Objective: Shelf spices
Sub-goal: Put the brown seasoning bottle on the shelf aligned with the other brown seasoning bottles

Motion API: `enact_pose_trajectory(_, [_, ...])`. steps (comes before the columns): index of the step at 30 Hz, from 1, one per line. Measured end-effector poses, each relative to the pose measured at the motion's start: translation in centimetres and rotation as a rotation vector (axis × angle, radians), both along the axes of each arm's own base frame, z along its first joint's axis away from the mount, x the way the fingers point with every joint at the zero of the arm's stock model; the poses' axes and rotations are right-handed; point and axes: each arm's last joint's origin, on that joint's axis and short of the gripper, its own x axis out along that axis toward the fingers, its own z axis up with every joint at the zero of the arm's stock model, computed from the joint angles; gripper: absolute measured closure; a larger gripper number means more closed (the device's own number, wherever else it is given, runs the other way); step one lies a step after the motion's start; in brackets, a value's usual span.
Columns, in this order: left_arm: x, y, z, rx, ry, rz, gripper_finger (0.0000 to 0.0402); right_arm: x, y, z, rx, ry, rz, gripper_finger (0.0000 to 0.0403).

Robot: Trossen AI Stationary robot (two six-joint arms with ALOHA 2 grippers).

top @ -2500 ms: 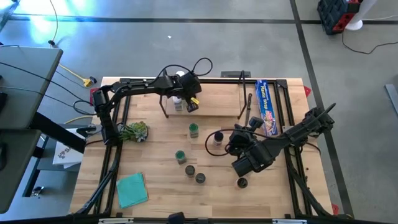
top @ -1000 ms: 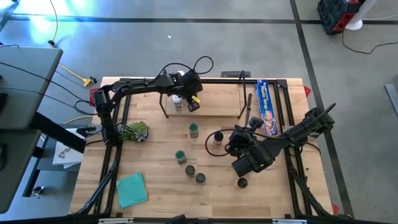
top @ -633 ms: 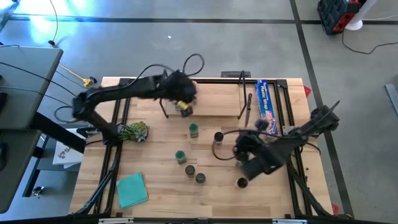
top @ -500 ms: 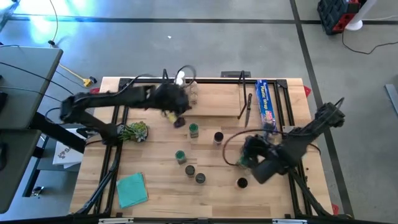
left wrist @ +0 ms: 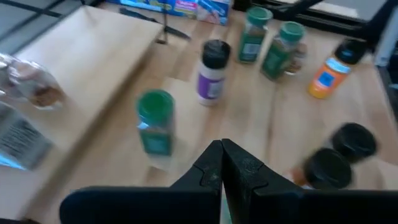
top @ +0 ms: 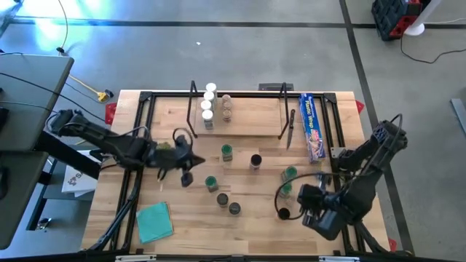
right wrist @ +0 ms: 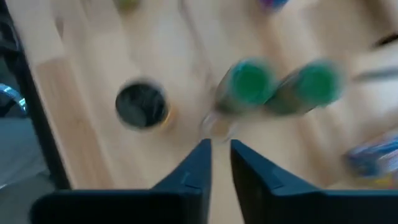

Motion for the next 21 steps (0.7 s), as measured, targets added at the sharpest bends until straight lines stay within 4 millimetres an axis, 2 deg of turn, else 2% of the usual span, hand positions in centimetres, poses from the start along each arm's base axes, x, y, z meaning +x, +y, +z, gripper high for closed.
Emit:
enact_pose_trajectory(5, [-0.6, -2.2, -0.7, -0.037, -0.003, -0.029, 0.0401, -1.1, 1.1, -6.3, 0.111, 0.067, 0.025, 0.0265])
enact_pose_trajectory(8, [-0.9, -3.4, -0.6, -0.056, -0.026, -0.062, 0.0401, -1.3, 0.9, -9.3, 0.157, 0.092, 0.054, 0.0221])
enact_pose_trajectory(11, [-1.2, -4.3, -0.4, -0.085, -0.055, -0.095, 0.0401, -1.5, 0.1, -11.7, 0.171, 0.09, 0.036, 0.0194])
enact_pose_trajectory(16, [-1.7, -5.5, -0.1, -0.083, -0.103, -0.116, 0.0401, -2.1, -1.3, -14.0, 0.147, 0.132, -0.032, 0.0183])
enact_pose_trajectory(21, [-1.8, -5.6, 0.0, -0.059, -0.119, -0.091, 0.0401, -2.1, -2.0, -14.6, 0.109, 0.13, -0.001, 0.0182])
